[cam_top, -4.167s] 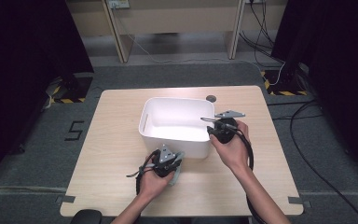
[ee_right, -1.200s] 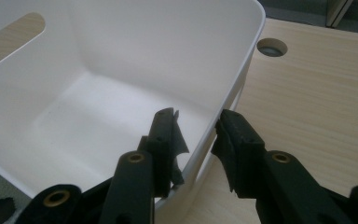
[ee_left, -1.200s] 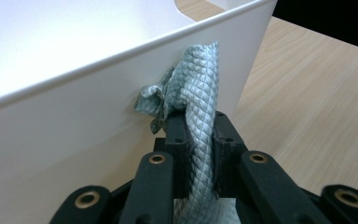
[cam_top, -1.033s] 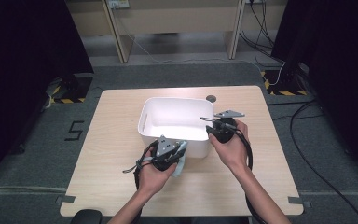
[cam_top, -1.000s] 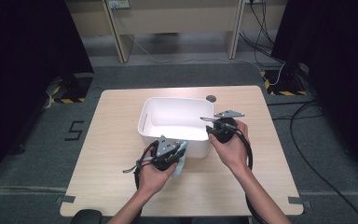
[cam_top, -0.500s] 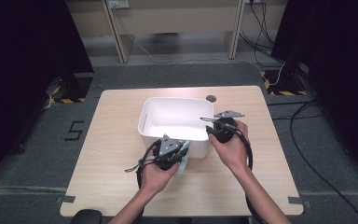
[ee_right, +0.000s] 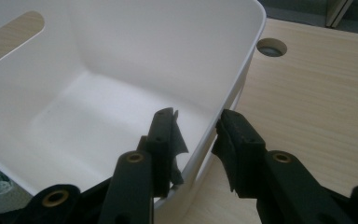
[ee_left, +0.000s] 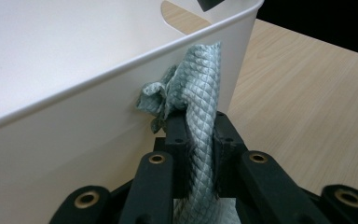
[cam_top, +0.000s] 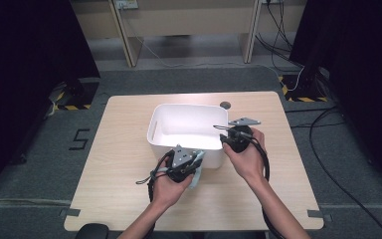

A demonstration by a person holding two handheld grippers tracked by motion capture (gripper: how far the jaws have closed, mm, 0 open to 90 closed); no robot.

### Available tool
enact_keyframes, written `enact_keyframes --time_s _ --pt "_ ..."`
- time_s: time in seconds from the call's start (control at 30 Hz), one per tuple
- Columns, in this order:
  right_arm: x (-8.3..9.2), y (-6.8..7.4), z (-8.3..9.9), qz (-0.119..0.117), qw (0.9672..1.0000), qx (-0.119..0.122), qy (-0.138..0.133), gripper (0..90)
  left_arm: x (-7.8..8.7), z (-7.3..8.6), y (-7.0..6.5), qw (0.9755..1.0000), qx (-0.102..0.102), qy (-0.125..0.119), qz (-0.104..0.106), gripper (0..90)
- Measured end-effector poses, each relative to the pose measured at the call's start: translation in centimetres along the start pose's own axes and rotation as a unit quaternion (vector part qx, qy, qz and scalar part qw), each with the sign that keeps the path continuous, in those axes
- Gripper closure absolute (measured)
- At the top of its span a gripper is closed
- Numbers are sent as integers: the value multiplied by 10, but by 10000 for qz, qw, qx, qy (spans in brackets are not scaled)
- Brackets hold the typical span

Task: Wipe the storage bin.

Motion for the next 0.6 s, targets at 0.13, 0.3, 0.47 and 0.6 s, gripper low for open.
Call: enact_keyframes --time_s 0.13,0.3,0.47,0.6 --pt "0 0 0 1 10000 -1 -8 668 -3 2 0 10000 3 43 12 797" --pt "0 0 0 -2 10000 -4 2 667 -7 7 -2 9999 24 102 32 797" --pt "0 0 0 -7 10000 -4 3 667 -10 11 -2 9999 24 141 27 797" --pt "0 0 0 -14 10000 -2 1 666 -12 14 -2 9998 -14 192 22 797"
Point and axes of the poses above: each handheld gripper's, and its own axes: x roughly backward along the jaws, z roughly out of its underside, y roughly to its left, the point moved 5 cm from there along -x, roughly forward along the jaws, and after that the axes turned 3 degrees about -z, right-handed, at the moved point
